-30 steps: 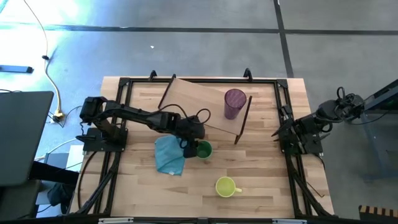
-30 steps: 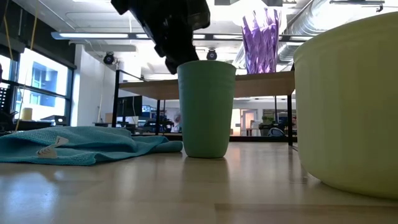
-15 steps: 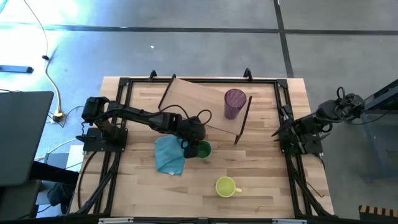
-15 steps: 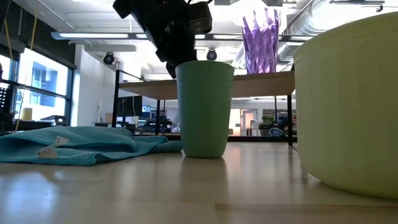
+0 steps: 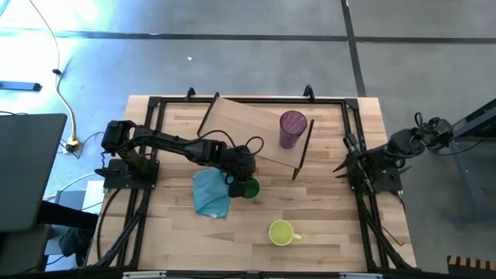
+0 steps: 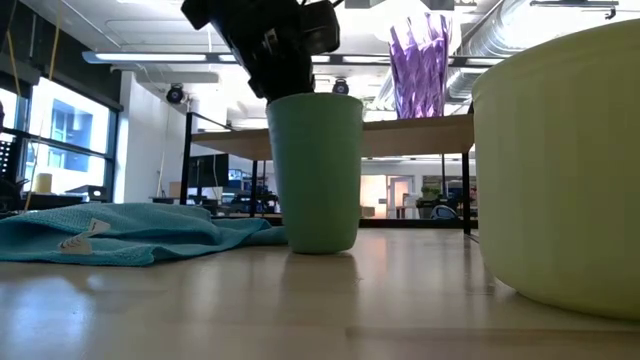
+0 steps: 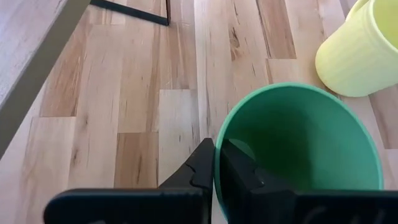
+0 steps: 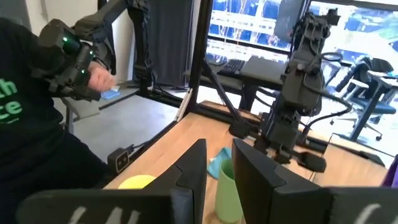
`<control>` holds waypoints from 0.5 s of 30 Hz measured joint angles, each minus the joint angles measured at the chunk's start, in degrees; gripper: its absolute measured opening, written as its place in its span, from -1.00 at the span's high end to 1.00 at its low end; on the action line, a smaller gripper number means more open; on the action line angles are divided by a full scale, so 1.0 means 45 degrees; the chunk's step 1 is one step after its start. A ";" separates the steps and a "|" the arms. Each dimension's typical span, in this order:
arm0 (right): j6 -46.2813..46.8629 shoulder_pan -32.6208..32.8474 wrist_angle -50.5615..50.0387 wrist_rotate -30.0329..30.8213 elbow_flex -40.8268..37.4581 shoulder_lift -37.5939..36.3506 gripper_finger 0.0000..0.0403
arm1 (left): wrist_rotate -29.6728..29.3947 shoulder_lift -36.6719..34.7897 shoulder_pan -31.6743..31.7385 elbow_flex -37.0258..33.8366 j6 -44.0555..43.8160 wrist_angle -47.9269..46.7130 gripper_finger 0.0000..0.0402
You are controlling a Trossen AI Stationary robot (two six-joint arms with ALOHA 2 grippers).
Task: Stack small to large cups/mugs on shelf
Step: Put the green cup on the shelf
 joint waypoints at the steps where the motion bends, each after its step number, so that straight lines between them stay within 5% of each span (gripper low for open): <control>1: 0.0035 0.0000 -0.0005 0.0012 -0.0048 -0.0005 0.67 | 0.0008 -0.0020 0.0000 0.0024 0.0005 -0.0131 0.98; 15: -0.0295 0.0000 0.0510 0.0061 -0.0059 -0.0014 0.67 | 0.0072 -0.0602 -0.0005 0.1641 -0.0049 -0.2971 0.99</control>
